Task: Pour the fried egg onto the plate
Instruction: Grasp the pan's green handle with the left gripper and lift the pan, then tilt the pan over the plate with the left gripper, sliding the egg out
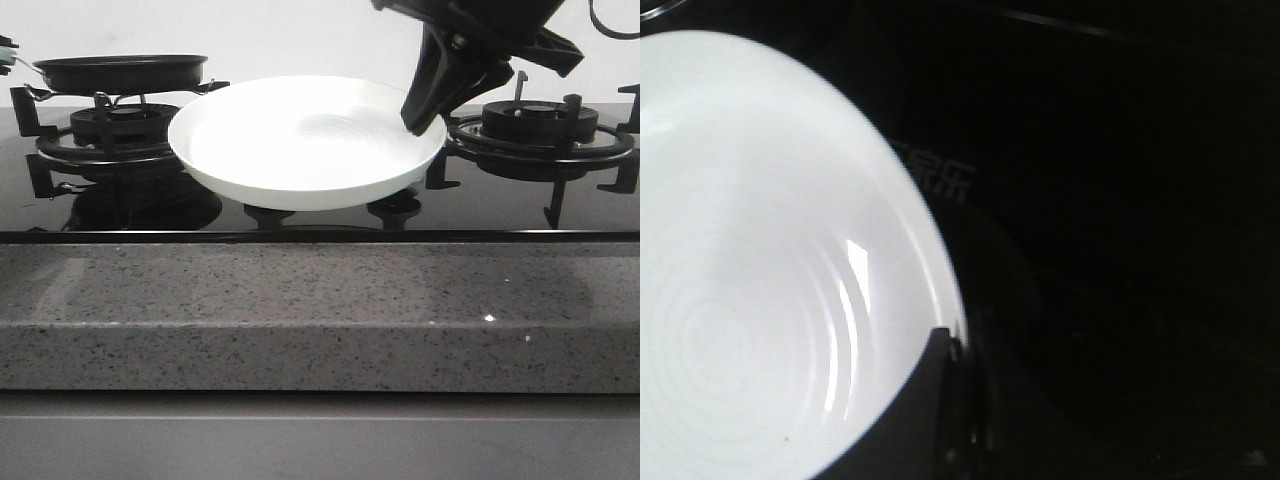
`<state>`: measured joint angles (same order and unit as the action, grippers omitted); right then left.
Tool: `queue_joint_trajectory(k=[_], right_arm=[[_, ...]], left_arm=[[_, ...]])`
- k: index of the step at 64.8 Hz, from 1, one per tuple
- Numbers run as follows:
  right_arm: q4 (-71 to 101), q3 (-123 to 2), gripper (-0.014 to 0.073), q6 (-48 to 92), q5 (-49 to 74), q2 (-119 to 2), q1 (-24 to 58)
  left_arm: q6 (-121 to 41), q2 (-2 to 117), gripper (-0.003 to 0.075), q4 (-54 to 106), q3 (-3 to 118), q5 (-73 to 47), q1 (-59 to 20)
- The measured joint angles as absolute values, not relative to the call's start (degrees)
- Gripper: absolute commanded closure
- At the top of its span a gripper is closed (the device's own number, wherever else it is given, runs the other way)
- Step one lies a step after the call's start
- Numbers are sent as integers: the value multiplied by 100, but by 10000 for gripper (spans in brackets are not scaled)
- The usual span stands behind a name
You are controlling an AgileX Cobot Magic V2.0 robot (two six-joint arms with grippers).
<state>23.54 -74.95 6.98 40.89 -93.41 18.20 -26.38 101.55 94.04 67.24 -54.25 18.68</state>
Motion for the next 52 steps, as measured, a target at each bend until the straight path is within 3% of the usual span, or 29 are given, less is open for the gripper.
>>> queue_joint_trajectory(k=[25,52], right_arm=[[2354,-7495,662,698,4089,-9341,1820],[2354,-7495,662,698,4089,-9341,1820]], left_arm=[[-2797,9973,739,9422,6724,-5459,1868],[-3387,8619,739,8900,6724,-5432,1803]])
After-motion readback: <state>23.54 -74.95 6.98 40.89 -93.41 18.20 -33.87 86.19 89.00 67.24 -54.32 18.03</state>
